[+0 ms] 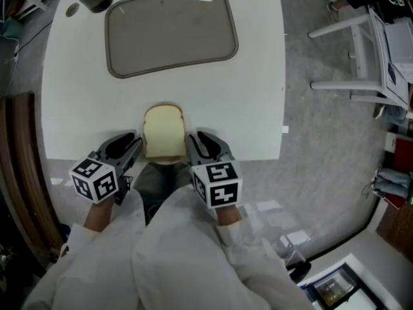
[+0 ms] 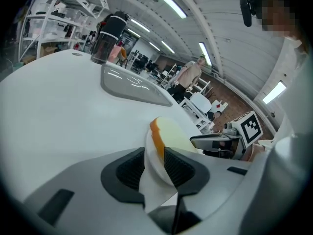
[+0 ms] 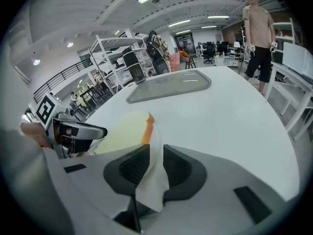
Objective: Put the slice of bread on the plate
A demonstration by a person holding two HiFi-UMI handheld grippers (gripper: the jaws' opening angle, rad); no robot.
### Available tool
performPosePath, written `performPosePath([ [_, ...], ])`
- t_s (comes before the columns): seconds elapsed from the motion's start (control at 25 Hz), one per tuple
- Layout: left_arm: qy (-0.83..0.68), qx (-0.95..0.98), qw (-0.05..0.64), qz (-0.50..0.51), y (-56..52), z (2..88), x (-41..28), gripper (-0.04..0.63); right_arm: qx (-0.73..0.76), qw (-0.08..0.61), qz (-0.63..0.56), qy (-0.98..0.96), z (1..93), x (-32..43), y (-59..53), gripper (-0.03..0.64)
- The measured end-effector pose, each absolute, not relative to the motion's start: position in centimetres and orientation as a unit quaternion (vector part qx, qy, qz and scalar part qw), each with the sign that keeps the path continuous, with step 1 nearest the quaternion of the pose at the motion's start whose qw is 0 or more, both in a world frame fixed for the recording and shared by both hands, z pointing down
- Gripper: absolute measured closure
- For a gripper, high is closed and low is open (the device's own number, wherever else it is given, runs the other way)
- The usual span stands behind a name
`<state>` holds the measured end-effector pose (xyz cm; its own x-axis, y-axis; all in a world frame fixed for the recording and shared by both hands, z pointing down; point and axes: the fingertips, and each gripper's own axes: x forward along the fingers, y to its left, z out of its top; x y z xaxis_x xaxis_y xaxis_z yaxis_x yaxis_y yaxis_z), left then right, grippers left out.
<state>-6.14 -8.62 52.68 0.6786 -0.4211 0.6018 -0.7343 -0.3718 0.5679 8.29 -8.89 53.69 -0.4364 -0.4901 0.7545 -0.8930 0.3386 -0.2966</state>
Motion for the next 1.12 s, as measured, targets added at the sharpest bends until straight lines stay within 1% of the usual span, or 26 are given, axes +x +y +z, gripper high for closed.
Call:
performPosePath([
  [0.2,-0.349,0.806,0.433,0.205,-8.5,53.1,-5.8,0.471,0.446,0.286,0.362,-0.767,53.9,8.0,-8.9,0.545],
  [0.48,-0.353,0.797,0.433,0.23,-8.4,53.8,-5.6,0.471,0.441,0.29,0.371,-0.764,54.5,7.7,-8.5,0.543],
  [0.84,-0.352,0.786,0.452,0.231,-8.7,53.9,-5.9,0.472,0.429,0.288,0.392,-0.761,54.8,7.4,-8.8,0.545],
  [1.0,-0.346,0.787,0.453,0.237,-8.9,54.0,-5.9,0.483,0.425,0.294,0.388,-0.764,54.8,7.2,-9.0,0.545],
  [1.12,-0.341,0.787,0.452,0.245,-9.2,54.1,-5.8,0.503,0.424,0.28,0.392,-0.767,54.9,7.1,-9.1,0.545],
])
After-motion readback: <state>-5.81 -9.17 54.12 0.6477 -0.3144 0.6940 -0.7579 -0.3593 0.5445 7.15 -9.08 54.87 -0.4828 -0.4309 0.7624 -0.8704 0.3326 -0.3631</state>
